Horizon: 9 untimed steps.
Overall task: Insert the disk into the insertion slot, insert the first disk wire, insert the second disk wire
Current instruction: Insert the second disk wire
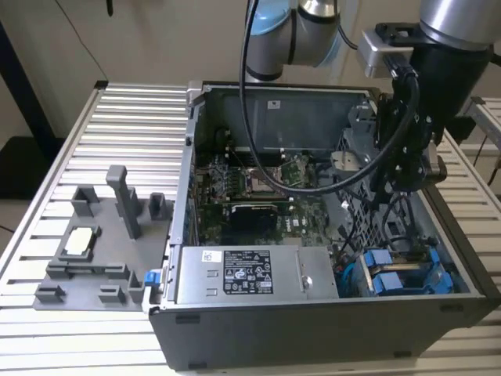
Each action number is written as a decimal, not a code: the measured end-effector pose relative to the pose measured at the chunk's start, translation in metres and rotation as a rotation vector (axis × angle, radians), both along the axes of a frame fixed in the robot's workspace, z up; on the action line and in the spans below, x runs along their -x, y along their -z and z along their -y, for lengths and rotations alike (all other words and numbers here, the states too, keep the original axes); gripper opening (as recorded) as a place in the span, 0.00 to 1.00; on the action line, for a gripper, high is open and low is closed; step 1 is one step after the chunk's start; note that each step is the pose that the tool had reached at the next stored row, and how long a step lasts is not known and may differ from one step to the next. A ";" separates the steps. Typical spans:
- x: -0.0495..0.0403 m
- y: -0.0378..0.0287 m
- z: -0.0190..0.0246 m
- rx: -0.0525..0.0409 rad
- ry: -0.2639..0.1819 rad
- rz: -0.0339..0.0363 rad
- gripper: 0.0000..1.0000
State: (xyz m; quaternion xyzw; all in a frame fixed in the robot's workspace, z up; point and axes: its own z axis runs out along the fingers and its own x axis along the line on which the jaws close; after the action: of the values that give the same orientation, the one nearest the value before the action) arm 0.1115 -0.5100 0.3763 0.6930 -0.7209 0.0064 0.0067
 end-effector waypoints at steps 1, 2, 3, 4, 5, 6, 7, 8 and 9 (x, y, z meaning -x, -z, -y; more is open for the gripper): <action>0.0003 0.0001 -0.0006 0.0125 -0.003 0.0024 0.27; 0.0005 0.0002 -0.0008 0.0245 -0.008 0.0042 0.27; 0.0006 0.0004 -0.0010 0.0362 -0.014 0.0058 0.27; 0.0009 0.0006 -0.0017 0.0453 -0.019 0.0074 0.27; 0.0016 0.0014 -0.0031 0.0505 -0.023 0.0088 0.27; 0.0024 0.0027 -0.0050 0.0525 -0.027 0.0100 0.27; 0.0035 0.0041 -0.0069 0.0532 -0.031 0.0114 0.27; 0.0044 0.0056 -0.0084 0.0533 -0.034 0.0129 0.27; 0.0052 0.0069 -0.0098 0.0537 -0.038 0.0148 0.27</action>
State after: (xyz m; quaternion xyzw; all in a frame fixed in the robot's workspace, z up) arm 0.1063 -0.5003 0.3694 0.7062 -0.7071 0.0310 0.0198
